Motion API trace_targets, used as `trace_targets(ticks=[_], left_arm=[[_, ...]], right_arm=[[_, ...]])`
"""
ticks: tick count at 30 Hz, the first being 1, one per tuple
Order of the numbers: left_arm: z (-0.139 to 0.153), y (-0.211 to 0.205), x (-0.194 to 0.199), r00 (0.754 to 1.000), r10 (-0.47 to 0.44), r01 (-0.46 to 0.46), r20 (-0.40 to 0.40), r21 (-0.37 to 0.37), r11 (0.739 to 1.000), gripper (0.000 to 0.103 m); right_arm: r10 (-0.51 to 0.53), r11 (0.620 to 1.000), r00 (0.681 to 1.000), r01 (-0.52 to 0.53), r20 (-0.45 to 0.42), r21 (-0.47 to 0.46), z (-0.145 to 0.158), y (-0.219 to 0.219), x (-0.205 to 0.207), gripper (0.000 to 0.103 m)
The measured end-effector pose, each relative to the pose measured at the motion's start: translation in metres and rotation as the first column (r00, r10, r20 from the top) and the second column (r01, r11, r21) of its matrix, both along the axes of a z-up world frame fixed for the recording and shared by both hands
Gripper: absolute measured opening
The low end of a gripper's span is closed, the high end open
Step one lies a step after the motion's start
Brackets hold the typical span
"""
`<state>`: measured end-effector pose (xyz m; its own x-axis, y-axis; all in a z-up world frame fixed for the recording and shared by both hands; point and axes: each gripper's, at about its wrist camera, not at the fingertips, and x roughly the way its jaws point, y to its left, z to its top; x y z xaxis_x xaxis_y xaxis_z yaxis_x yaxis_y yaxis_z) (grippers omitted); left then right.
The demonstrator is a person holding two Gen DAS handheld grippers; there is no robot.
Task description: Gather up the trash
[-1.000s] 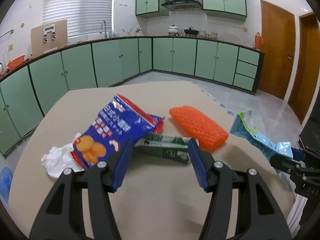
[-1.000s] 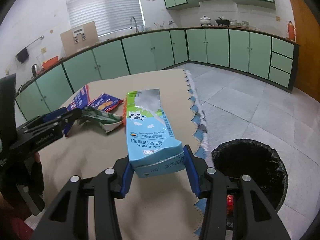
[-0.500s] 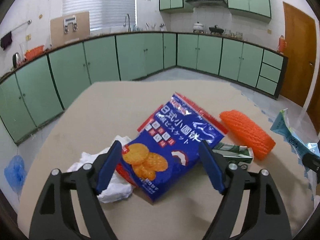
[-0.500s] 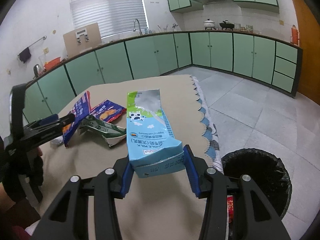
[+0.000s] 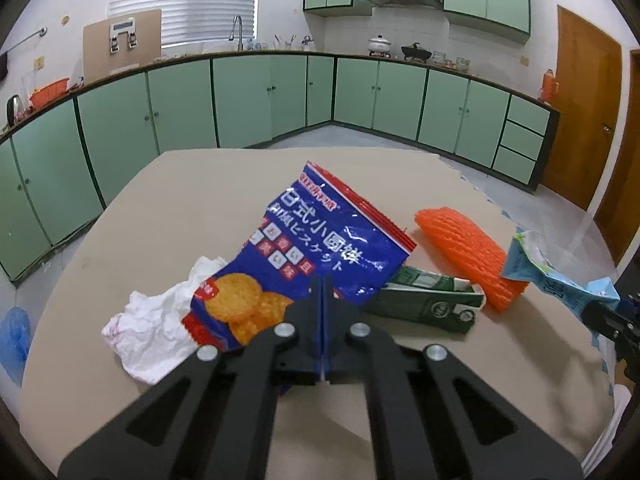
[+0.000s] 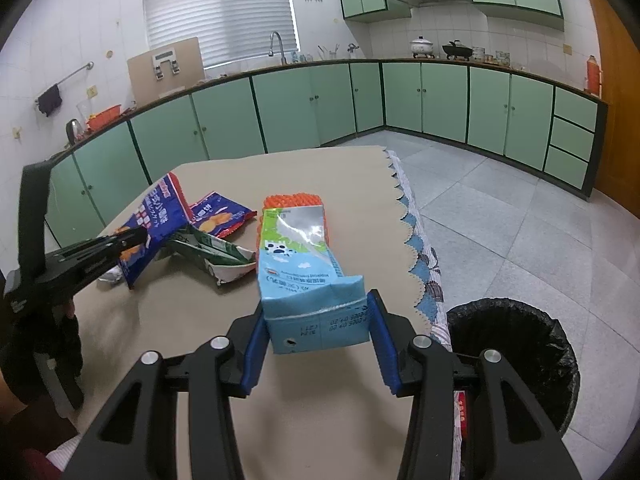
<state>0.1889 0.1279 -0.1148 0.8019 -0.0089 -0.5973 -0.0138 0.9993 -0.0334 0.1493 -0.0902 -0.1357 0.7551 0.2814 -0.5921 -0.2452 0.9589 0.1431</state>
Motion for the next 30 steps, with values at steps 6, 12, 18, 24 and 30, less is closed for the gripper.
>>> trace_targets(ticks=[6,12,18,24,30], left_arm=[[0.006,0.011,-0.009,0.999,0.036,-0.036,0.024,0.012,0.999,0.044],[0.003,0.037,-0.008,0.997,0.075,-0.075,0.005,0.015,0.997,0.075],[-0.011,0.050,0.011,0.994,0.057,-0.065,-0.088,-0.090,0.994,0.078],[-0.011,0.038,0.012,0.997,0.018,-0.026,-0.079,-0.101,0.994,0.021],[-0.003,0.026,-0.002,0.999,-0.006,0.002,-0.039,-0.108,0.994,0.012]], right_arm=[[-0.004,1.000,1.000,0.004,0.009,0.004,0.002,-0.002,-0.001,0.046],[0.004,1.000,1.000,-0.004,0.015,0.002,0.003,0.003,0.001,0.046],[0.014,1.000,1.000,-0.013,0.007,-0.007,0.002,0.006,0.003,0.046],[0.008,1.000,1.000,-0.008,0.008,-0.011,0.004,0.007,0.002,0.046],[0.010,1.000,1.000,-0.010,0.013,-0.007,0.005,0.008,0.001,0.046]])
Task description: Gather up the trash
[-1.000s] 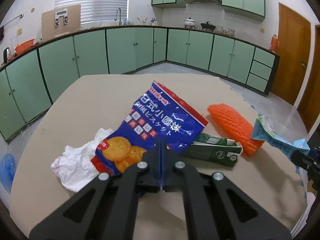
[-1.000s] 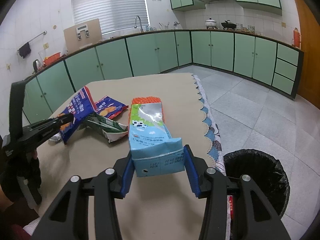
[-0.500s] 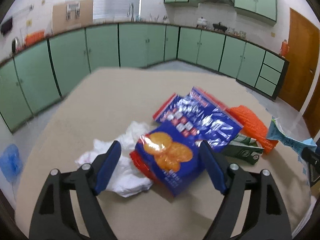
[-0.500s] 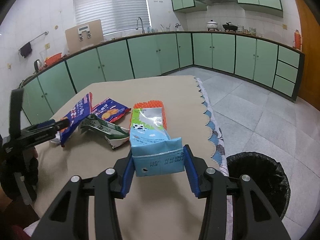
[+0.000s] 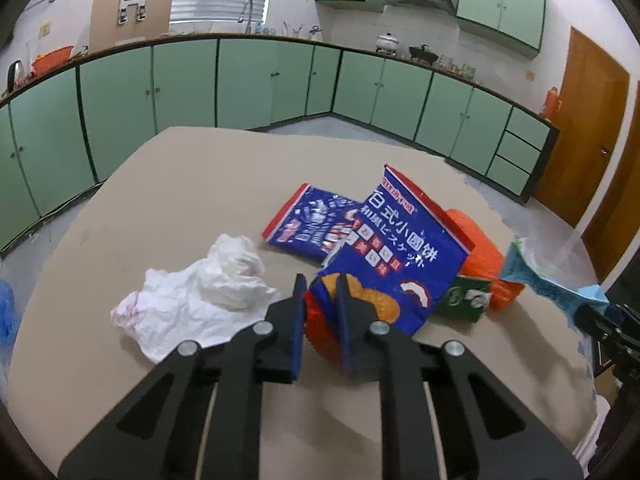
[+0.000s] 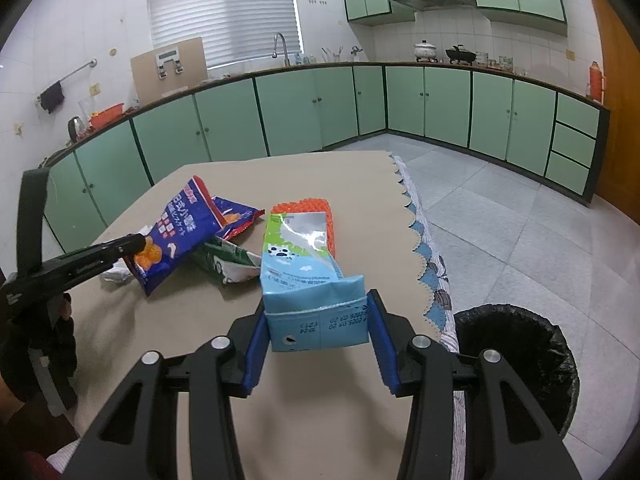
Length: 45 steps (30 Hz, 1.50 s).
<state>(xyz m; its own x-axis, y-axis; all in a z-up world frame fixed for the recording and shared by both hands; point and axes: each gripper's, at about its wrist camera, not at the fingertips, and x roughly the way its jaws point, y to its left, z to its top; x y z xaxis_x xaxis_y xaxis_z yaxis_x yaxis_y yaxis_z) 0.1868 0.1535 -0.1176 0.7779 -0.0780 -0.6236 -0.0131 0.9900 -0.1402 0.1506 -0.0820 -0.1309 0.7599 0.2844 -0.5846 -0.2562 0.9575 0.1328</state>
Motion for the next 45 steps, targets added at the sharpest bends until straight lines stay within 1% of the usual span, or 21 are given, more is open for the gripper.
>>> trace_targets(ticks=[5,7,14,18,22,27,30,36,41,45], left_arm=[[0.004,-0.018,-0.013,0.998,-0.055,0.055,0.005,-0.019,0.998,0.010],[0.007,-0.025,-0.020,0.997,-0.074,0.074,0.023,0.001,0.997,0.010],[0.020,-0.035,-0.032,0.994,-0.085,0.084,0.074,0.016,0.996,0.008],[0.021,-0.048,-0.034,0.992,-0.098,0.094,0.085,0.047,0.994,0.006],[0.021,-0.054,-0.040,0.989,-0.110,0.105,0.097,0.059,0.993,0.005],[0.034,-0.065,-0.044,0.983,-0.126,0.117,0.132,0.074,0.990,0.004],[0.042,-0.070,-0.044,0.980,-0.133,0.124,0.146,0.070,0.990,0.004],[0.067,-0.088,-0.050,0.963,-0.172,0.162,0.207,0.066,0.985,0.003],[0.073,-0.112,-0.047,0.947,-0.224,0.212,0.229,0.073,0.974,0.003],[0.073,-0.141,-0.040,0.933,-0.273,0.262,0.235,0.075,0.962,0.003]], right_arm=[[-0.003,1.000,1.000,0.003,0.008,0.004,0.002,-0.003,-0.002,0.046],[-0.006,1.000,1.000,0.006,0.011,0.006,0.002,-0.005,-0.002,0.046],[-0.017,1.000,0.999,0.016,0.040,0.020,0.013,-0.011,-0.007,0.045],[-0.015,1.000,0.999,0.014,0.034,0.014,0.010,-0.011,-0.009,0.045],[-0.015,1.000,1.000,0.014,0.024,0.012,0.006,-0.010,-0.012,0.045],[-0.021,1.000,0.998,0.020,0.059,0.019,0.023,-0.014,-0.014,0.045],[-0.029,0.999,0.996,0.027,0.087,0.022,0.033,-0.019,-0.018,0.045],[-0.055,0.998,0.990,0.052,0.129,0.027,0.050,-0.031,-0.025,0.045],[-0.097,0.995,0.984,0.094,0.149,0.031,0.057,-0.046,-0.029,0.045],[-0.145,0.989,0.977,0.141,0.153,0.034,0.060,-0.067,-0.035,0.045]])
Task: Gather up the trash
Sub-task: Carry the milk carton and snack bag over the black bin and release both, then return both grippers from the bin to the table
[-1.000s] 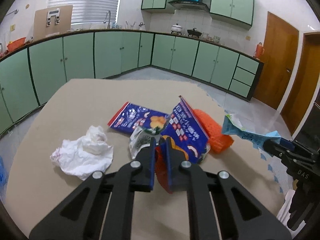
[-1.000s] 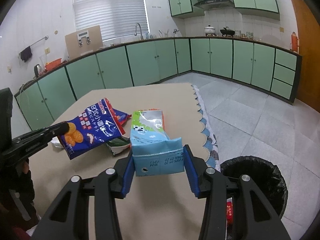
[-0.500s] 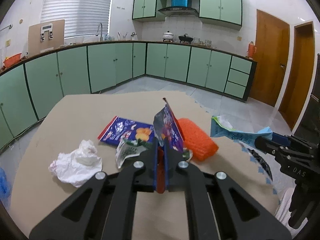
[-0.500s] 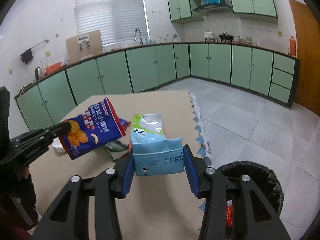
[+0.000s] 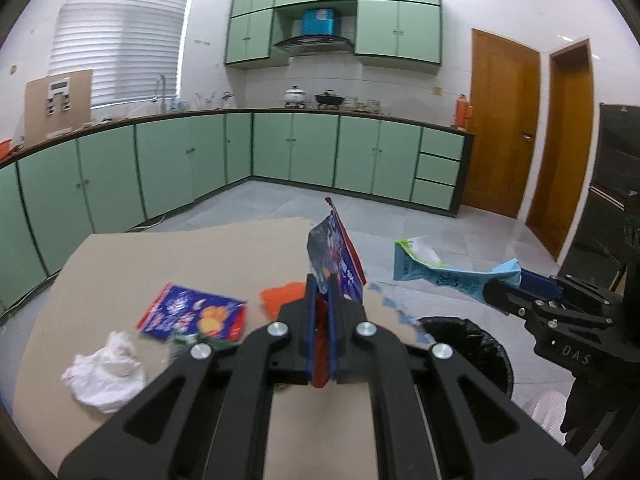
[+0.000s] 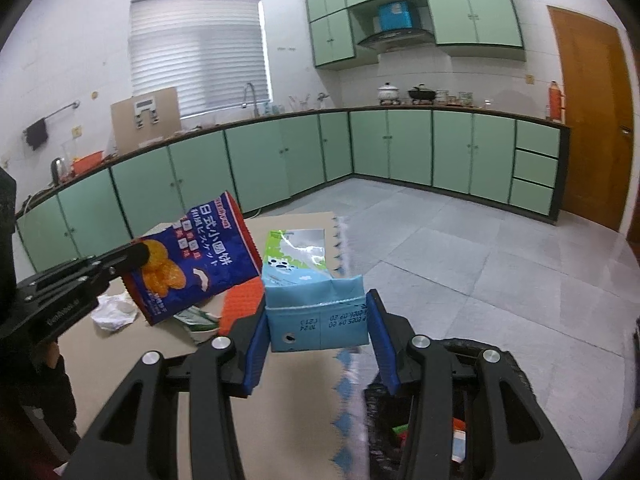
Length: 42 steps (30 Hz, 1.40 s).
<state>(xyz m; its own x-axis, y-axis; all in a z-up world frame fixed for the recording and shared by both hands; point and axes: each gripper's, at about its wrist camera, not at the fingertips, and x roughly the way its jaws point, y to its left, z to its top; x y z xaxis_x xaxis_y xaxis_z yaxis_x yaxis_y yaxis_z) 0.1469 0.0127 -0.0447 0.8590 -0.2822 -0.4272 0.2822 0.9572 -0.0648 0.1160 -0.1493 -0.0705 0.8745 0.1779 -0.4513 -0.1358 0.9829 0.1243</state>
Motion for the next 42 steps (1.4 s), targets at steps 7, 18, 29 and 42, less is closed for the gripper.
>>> trace_targets(ticks=[7,18,29,42], left_arm=[[-0.007,-0.055,0.011,0.995,-0.094,0.094,-0.008,-0.008,0.996,0.003],[-0.038,-0.155,0.037,0.965,-0.253,0.252,-0.070,-0.021,0.968,0.003],[-0.084,-0.230,0.073,0.919,-0.340,0.347,-0.201,-0.002,0.938,0.009],[-0.062,-0.193,0.076,0.953,-0.275,0.275,-0.127,-0.016,0.961,0.039]], right_arm=[[-0.100,0.995,0.995,0.100,0.011,0.006,0.005,-0.046,-0.011,0.045],[-0.287,0.958,0.955,0.288,-0.072,0.010,-0.029,-0.144,-0.018,0.045],[-0.387,0.919,0.894,0.395,-0.224,-0.011,-0.097,-0.206,0.004,0.051],[-0.436,0.898,0.886,0.439,-0.158,-0.017,-0.077,-0.198,-0.006,0.087]])
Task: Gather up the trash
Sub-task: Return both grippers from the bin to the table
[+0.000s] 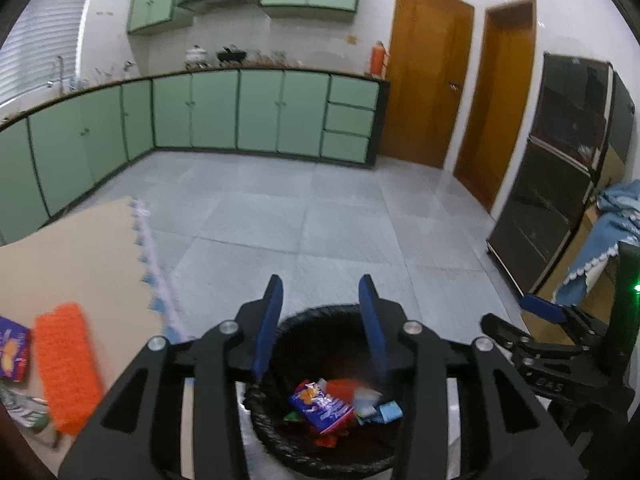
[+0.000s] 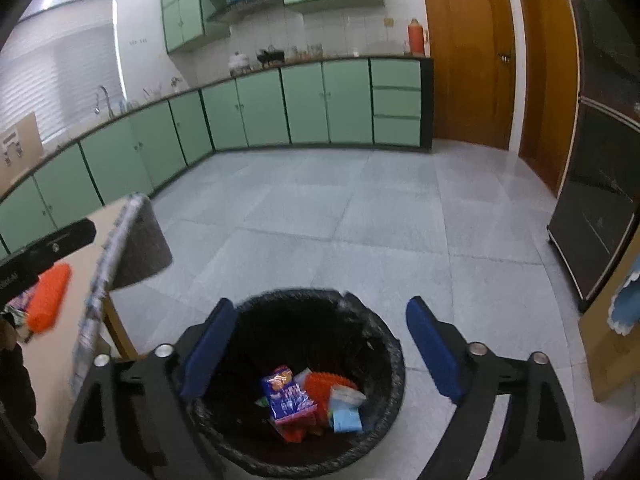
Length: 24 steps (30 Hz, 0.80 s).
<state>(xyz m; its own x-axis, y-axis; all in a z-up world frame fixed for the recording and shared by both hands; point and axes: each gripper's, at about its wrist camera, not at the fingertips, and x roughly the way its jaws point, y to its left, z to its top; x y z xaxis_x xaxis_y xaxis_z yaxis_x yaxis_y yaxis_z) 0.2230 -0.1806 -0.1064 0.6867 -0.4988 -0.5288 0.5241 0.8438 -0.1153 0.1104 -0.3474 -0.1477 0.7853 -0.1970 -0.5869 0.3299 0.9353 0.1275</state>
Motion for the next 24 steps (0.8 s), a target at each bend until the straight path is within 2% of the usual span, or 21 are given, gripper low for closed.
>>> trace_targets(ticks=[6,12,17,24], left_arm=[[0.020,0.065,-0.011,0.989,0.134,-0.134,0.058,0.002,0.991,0.044],[0.028,0.146,-0.026,0.944,0.298,-0.310,0.144,0.069,0.948,0.047],[0.026,0.224,-0.034,0.882,0.447,-0.462,0.146,0.087,0.883,0.047],[0.024,0.309,-0.040,0.796,0.593,-0.605,0.125,0.123,0.787,0.052]], right_arm=[[0.075,0.997,0.993,-0.075,0.089,-0.004,0.031,0.054,0.003,0.090],[0.205,0.979,0.969,-0.205,0.141,-0.015,0.044,0.131,0.024,0.090],[0.317,0.948,0.939,-0.316,0.134,-0.032,0.042,0.198,0.045,0.090],[0.413,0.911,0.906,-0.410,0.090,-0.052,0.032,0.265,0.069,0.090]])
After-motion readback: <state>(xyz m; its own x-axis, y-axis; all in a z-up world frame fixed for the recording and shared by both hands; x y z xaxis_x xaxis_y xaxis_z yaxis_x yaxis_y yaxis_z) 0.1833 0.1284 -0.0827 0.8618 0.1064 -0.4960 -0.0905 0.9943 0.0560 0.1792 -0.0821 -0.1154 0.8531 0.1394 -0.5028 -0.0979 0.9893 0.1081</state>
